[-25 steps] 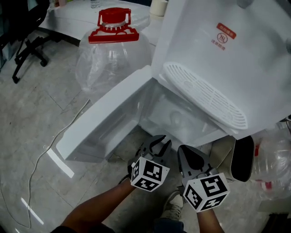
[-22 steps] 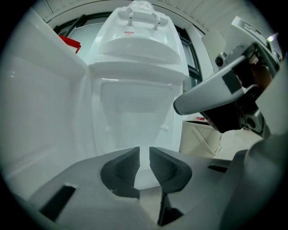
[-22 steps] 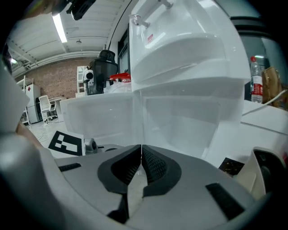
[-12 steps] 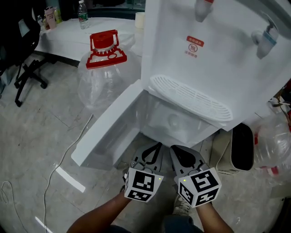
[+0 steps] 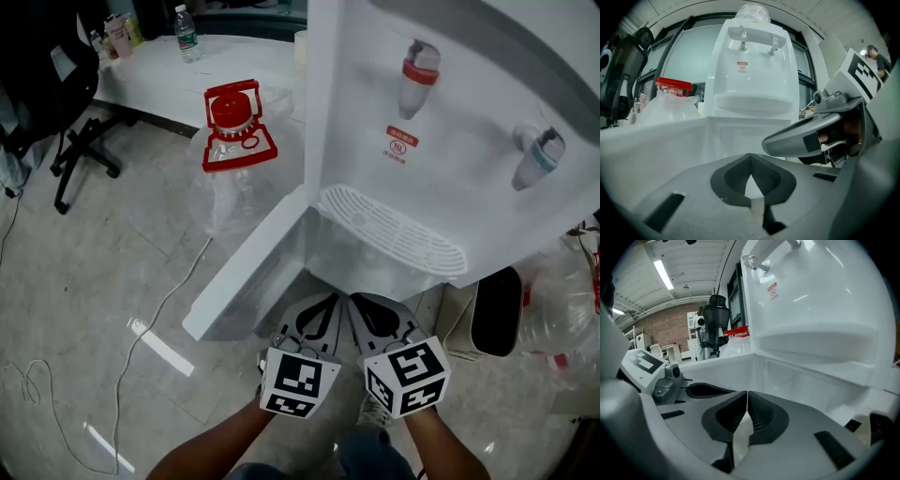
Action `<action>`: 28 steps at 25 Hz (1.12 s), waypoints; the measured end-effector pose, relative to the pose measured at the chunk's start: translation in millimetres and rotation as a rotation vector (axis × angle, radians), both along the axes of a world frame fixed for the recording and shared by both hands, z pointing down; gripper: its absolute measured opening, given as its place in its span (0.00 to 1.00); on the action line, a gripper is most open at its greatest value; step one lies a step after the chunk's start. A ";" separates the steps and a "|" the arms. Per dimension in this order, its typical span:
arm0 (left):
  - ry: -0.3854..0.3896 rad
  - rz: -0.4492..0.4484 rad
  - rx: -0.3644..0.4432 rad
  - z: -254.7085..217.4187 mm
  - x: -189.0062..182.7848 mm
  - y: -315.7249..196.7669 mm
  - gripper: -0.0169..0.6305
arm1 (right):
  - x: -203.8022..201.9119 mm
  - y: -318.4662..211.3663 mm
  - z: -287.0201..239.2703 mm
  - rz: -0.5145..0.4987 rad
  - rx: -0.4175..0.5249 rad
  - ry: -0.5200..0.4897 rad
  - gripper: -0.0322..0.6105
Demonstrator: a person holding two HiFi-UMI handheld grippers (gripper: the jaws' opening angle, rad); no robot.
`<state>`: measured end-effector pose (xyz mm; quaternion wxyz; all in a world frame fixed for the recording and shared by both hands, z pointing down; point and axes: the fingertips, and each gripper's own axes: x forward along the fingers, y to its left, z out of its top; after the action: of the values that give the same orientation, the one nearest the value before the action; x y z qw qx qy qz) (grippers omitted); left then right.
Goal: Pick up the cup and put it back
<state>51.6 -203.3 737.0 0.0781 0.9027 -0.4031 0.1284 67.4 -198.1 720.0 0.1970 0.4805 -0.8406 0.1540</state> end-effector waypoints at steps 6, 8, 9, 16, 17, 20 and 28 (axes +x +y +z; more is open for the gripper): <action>0.001 -0.043 -0.047 -66.0 -18.0 7.6 0.04 | -13.0 9.7 -61.9 -0.021 -0.037 -0.006 0.08; 0.000 -0.053 -0.049 -92.3 -22.4 8.1 0.04 | -17.0 12.9 -84.0 -0.027 -0.047 -0.003 0.08; -0.003 -0.056 -0.053 -104.9 -24.6 9.9 0.04 | -19.1 16.1 -94.7 -0.030 -0.057 -0.002 0.08; -0.003 -0.086 -0.082 -211.7 -33.5 21.4 0.04 | -23.8 35.3 -192.4 -0.016 -0.097 -0.025 0.08; -0.005 -0.091 -0.085 -227.2 -35.3 24.7 0.04 | -22.8 37.5 -207.9 -0.010 -0.101 -0.030 0.08; -0.011 -0.118 -0.103 -270.1 -46.4 32.1 0.04 | -19.2 41.8 -256.4 0.014 -0.107 -0.059 0.08; -0.007 -0.167 -0.139 -381.2 -50.3 49.7 0.04 | -11.6 46.5 -380.6 0.064 -0.092 -0.134 0.08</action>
<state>1.2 -153.5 355.8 0.1494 0.8580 -0.4672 0.1523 55.8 -151.6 339.3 0.1571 0.4864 -0.8281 0.2303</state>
